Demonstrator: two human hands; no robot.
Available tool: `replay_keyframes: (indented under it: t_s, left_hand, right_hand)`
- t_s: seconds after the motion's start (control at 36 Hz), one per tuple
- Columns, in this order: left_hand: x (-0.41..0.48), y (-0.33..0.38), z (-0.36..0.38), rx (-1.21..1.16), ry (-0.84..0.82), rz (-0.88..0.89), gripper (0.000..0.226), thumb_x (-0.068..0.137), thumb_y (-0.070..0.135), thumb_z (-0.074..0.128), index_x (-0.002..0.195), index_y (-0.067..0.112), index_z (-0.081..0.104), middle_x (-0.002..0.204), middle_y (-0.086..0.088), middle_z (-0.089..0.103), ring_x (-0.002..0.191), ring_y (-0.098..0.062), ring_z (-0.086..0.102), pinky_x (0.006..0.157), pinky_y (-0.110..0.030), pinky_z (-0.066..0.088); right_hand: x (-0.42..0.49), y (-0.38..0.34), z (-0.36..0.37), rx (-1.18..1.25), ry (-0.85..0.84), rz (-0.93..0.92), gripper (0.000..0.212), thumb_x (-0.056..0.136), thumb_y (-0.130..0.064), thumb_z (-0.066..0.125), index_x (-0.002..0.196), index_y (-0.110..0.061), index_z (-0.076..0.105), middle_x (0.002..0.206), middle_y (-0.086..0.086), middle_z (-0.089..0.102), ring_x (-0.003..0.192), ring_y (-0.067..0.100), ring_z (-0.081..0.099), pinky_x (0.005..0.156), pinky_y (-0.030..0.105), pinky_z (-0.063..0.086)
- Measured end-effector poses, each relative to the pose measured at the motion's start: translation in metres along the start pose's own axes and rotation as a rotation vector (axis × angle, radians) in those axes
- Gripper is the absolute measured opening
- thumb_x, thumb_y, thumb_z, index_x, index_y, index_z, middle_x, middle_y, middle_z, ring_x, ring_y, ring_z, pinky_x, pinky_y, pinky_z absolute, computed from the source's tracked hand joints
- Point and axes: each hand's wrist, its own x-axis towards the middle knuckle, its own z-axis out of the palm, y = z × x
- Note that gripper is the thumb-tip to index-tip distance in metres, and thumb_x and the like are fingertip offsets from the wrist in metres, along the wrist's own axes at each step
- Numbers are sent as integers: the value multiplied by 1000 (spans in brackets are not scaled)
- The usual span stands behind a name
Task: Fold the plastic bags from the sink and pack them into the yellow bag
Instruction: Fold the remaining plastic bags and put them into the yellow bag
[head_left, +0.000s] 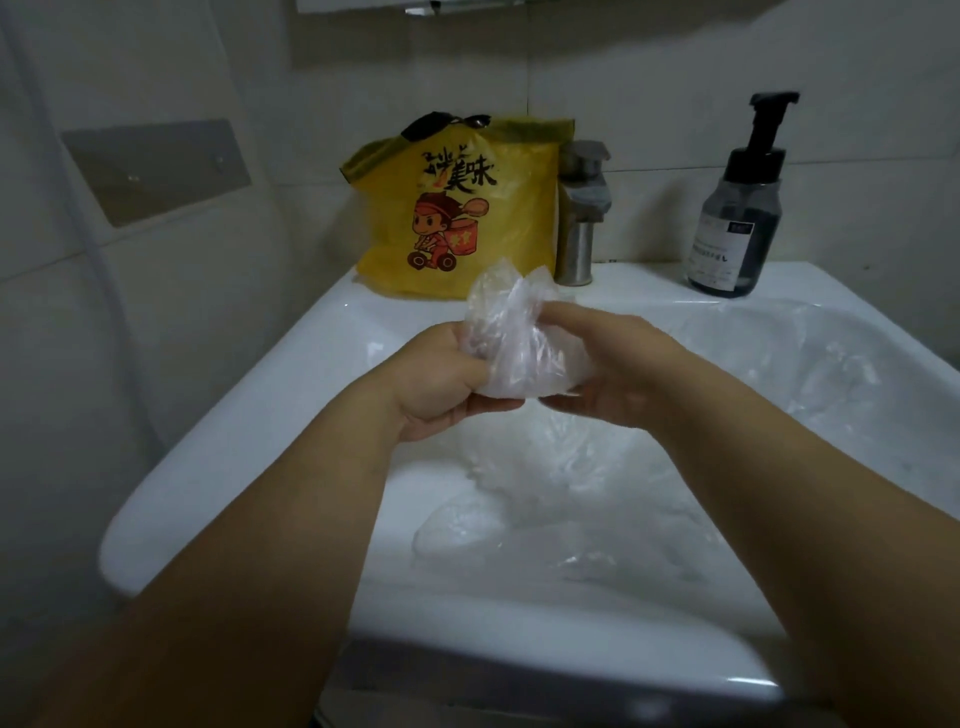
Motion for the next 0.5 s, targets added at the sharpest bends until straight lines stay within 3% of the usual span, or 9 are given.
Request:
replay_keyframes:
  t_s: [0.08, 0.19, 0.22, 0.28, 0.33, 0.42, 0.5]
  left_hand:
    - [-1, -1, -1, 48, -54, -37, 40, 87, -20, 46, 105, 13, 63, 102, -5, 67, 88, -13, 66, 71, -22, 58]
    - [0, 1, -3, 28, -33, -46, 20, 90, 4, 56, 106, 15, 63, 102, -2, 66, 91, -13, 63, 78, -28, 56]
    - [1, 2, -6, -30, -23, -41, 25, 83, 14, 65, 108, 15, 63, 105, -4, 66, 94, -16, 64, 81, -33, 55]
    - [3, 4, -11, -142, -40, -34, 65, 59, 36, 82, 118, 14, 62, 112, -8, 68, 102, -24, 65, 88, -43, 53]
    - [3, 4, -12, -131, -57, -28, 87, 52, 53, 85, 125, 14, 58, 118, -10, 68, 108, -28, 66, 91, -47, 54]
    - [2, 0, -5, 21, 46, -23, 76, 66, 47, 84, 129, 14, 57, 116, -8, 70, 107, -23, 67, 101, -48, 48]
    - [7, -3, -4, 86, 187, 60, 28, 86, 25, 69, 109, 9, 68, 103, -9, 74, 99, -24, 69, 98, -44, 51]
  right_hand:
    - [-3, -1, -2, 79, -70, 38, 28, 85, -18, 68, 110, -8, 62, 99, 10, 69, 78, 21, 68, 56, 28, 56]
    - [-2, -4, -5, 34, 25, -167, 16, 83, -4, 68, 93, -8, 57, 95, 8, 66, 79, 21, 67, 58, 27, 57]
    - [-2, -4, -5, -11, 17, -217, 16, 83, -3, 68, 92, -11, 57, 95, 7, 65, 79, 20, 67, 61, 27, 57]
    - [-2, -3, -5, -142, -8, -286, 18, 83, -4, 69, 95, -12, 59, 101, 9, 66, 83, 21, 68, 71, 32, 59]
    - [-4, -1, -2, -260, -38, -299, 41, 80, -6, 74, 117, -8, 56, 105, 11, 64, 90, 26, 68, 83, 40, 58]
    - [-6, 3, 4, -315, -81, -311, 66, 78, -9, 76, 135, -11, 42, 92, 0, 57, 93, 26, 67, 88, 42, 56]
    - [-1, 3, 3, -144, -63, -280, 82, 80, -10, 75, 146, -12, 27, 108, 8, 56, 96, 28, 66, 85, 41, 57]
